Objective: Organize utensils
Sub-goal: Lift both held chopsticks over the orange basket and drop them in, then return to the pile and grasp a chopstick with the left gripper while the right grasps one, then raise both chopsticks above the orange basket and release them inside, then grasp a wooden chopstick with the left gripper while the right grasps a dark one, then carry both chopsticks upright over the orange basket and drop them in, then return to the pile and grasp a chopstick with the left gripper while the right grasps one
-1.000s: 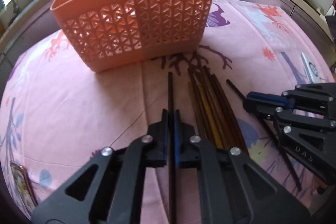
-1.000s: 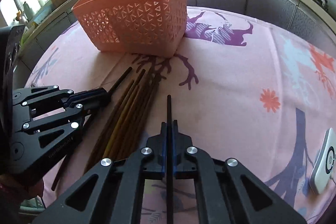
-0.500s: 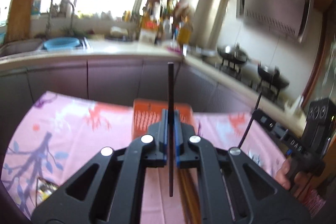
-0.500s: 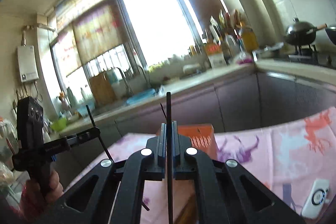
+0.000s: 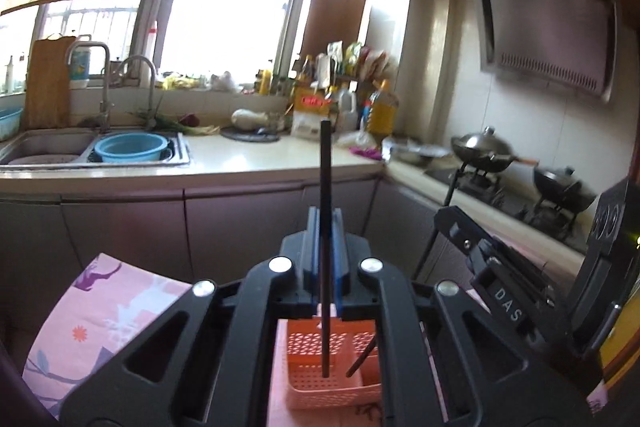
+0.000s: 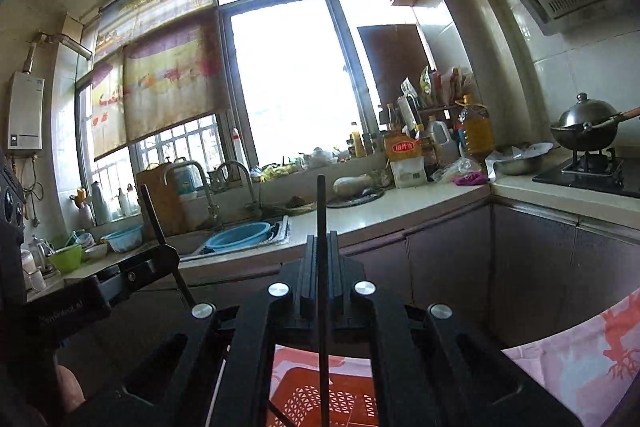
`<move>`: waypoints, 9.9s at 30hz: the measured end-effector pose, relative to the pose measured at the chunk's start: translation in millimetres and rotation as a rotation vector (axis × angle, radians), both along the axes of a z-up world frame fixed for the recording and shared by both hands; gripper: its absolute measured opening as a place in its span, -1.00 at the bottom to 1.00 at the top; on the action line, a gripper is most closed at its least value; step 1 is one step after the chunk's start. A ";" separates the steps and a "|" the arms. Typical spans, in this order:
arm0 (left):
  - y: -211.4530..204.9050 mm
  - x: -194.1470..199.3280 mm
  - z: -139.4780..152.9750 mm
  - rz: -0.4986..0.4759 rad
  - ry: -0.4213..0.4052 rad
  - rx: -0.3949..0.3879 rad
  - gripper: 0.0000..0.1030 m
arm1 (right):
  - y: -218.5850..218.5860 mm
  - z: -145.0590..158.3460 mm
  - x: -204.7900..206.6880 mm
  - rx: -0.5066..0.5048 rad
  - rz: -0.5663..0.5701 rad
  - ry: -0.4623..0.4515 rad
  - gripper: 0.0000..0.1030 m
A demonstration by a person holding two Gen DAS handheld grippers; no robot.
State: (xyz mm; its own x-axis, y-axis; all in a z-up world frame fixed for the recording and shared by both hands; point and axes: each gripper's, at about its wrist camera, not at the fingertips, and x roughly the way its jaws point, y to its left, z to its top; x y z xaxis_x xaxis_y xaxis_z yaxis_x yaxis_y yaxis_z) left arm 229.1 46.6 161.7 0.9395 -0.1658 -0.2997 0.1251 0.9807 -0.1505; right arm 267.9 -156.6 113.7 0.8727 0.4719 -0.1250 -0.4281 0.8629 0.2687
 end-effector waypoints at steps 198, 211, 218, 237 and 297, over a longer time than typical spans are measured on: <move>-86.9 -148.3 -233.4 -0.142 0.655 0.183 -0.71 | -71.6 -206.5 -207.5 -0.321 -0.072 0.629 -1.00; -106.9 -75.4 -232.2 -0.125 0.635 0.274 -0.32 | -31.8 -201.3 -123.8 -0.422 -0.027 0.609 -1.00; -104.4 -60.6 -233.0 -0.146 0.588 0.271 -0.90 | -26.2 -199.7 -94.2 -0.416 0.005 0.616 -1.00; -20.8 -101.7 -57.2 -0.195 0.176 -0.048 -0.91 | -71.2 -44.0 -129.8 0.114 0.120 0.199 -1.00; -40.7 -163.9 -199.2 -0.110 0.556 0.088 -0.55 | -53.1 -187.4 -225.2 -0.197 0.002 0.591 -1.00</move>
State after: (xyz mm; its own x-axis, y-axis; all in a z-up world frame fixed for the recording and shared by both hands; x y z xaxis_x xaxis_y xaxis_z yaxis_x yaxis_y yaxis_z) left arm 65.2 5.9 -37.5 0.6150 -0.2059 -0.7612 0.1528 0.9781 -0.1411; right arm 42.7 -209.7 -73.7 0.6282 0.3927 -0.6717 -0.2576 0.9196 0.2967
